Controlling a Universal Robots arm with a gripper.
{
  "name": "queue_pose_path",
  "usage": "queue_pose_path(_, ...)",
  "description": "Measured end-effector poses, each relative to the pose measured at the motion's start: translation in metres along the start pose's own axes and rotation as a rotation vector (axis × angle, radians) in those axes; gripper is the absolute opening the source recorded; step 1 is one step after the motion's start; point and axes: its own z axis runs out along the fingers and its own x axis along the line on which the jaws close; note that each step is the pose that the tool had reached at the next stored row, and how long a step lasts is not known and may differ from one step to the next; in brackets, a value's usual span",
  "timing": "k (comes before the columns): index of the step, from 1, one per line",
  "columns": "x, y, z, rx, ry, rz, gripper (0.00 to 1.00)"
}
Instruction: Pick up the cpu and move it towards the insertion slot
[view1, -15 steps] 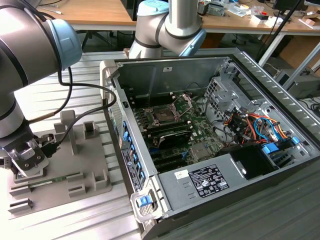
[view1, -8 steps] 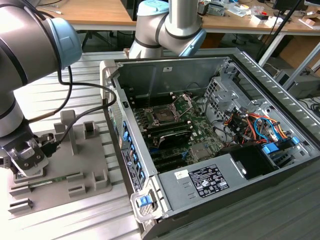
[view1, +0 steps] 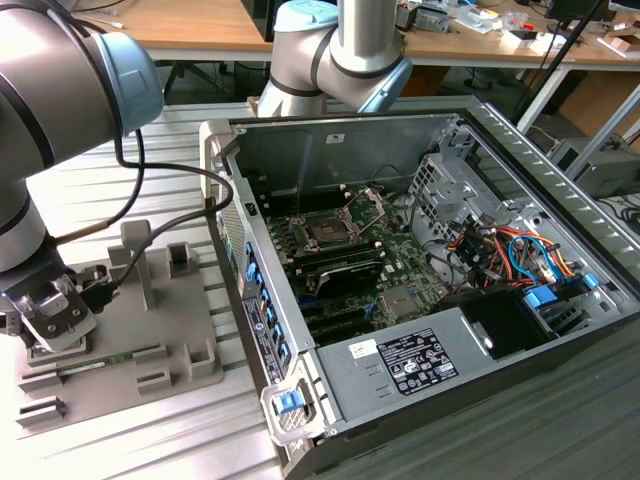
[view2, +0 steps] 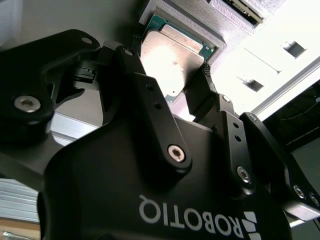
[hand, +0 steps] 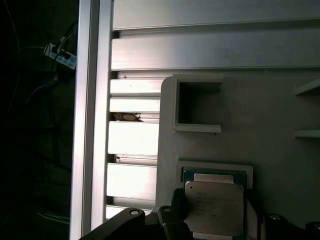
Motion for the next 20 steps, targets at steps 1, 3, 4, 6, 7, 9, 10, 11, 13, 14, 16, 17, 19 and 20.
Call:
queue_pose_path(1,0.0000,0.0000,-0.0003,0.0000,0.0000,0.000,0.55)
queue_pose_path(3,0.0000,0.0000,-0.0009,-0.0001,-0.0001,0.000,0.55)
queue_pose_path(4,0.0000,0.0001,-0.0012,-0.0001,0.0000,0.000,0.55)
queue_pose_path(6,0.0000,0.0001,-0.0016,-0.0001,-0.0001,0.000,0.55)
queue_pose_path(7,0.0000,0.0001,-0.0018,-0.0002,-0.0001,0.000,0.55)
queue_pose_path(9,0.0000,0.0001,-0.0022,-0.0002,0.0000,0.000,0.55)
queue_pose_path(10,0.0000,0.0001,-0.0026,-0.0001,0.0001,0.000,0.55)
queue_pose_path(11,0.0000,0.0001,-0.0029,-0.0001,0.0000,0.000,0.55)
queue_pose_path(13,0.0000,0.0001,-0.0033,-0.0002,-0.0001,0.000,0.55)
queue_pose_path(14,0.0000,0.0001,-0.0035,-0.0002,0.0000,0.000,0.55)
queue_pose_path(16,0.0000,0.0002,-0.0041,-0.0002,-0.0001,0.000,0.55)
queue_pose_path(17,0.0000,0.0002,-0.0043,-0.0002,-0.0001,0.000,0.55)
queue_pose_path(19,0.0000,0.0002,-0.0046,-0.0002,0.0000,0.000,0.55)
queue_pose_path(20,0.0000,0.0002,-0.0047,-0.0001,0.0000,0.000,0.55)
